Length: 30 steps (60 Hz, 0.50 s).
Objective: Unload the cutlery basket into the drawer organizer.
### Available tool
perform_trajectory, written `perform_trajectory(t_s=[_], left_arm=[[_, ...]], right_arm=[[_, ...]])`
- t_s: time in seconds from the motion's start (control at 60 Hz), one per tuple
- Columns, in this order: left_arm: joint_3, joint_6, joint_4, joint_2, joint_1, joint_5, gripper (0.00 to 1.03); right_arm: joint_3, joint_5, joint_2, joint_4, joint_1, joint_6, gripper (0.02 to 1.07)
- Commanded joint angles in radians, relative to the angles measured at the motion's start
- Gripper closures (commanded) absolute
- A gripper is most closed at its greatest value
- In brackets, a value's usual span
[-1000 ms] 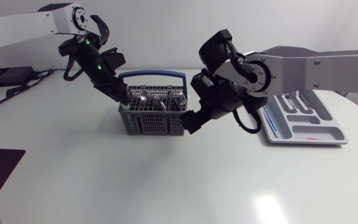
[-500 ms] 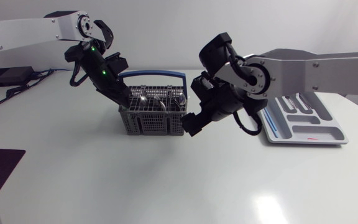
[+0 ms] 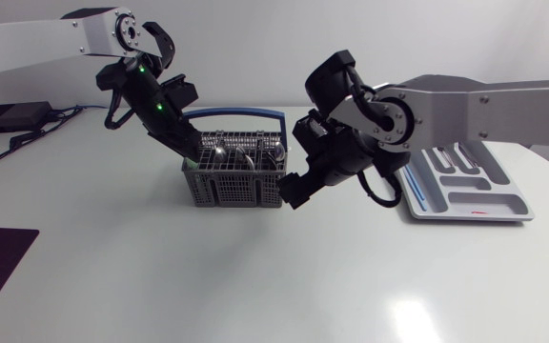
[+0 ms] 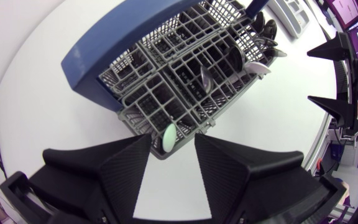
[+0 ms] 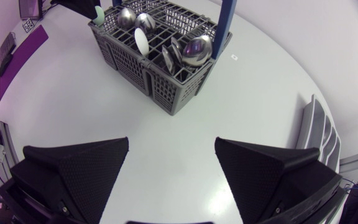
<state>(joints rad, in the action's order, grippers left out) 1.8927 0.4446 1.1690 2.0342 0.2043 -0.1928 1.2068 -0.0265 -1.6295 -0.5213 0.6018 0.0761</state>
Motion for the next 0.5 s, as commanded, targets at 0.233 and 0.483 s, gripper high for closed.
perform_trajectory(t_s=[0.233, 0.483], left_arm=[[-0.009, -0.006, 0.009, -0.014, 0.006, 0.009, 0.65], [-0.007, 0.006, 0.014, -0.009, 0.003, 0.007, 0.75]], right_arm=[[-0.029, -0.003, -0.001, -0.011, 0.012, 0.011, 0.07], [-0.032, -0.003, 0.000, -0.011, 0.013, 0.011, 0.07]])
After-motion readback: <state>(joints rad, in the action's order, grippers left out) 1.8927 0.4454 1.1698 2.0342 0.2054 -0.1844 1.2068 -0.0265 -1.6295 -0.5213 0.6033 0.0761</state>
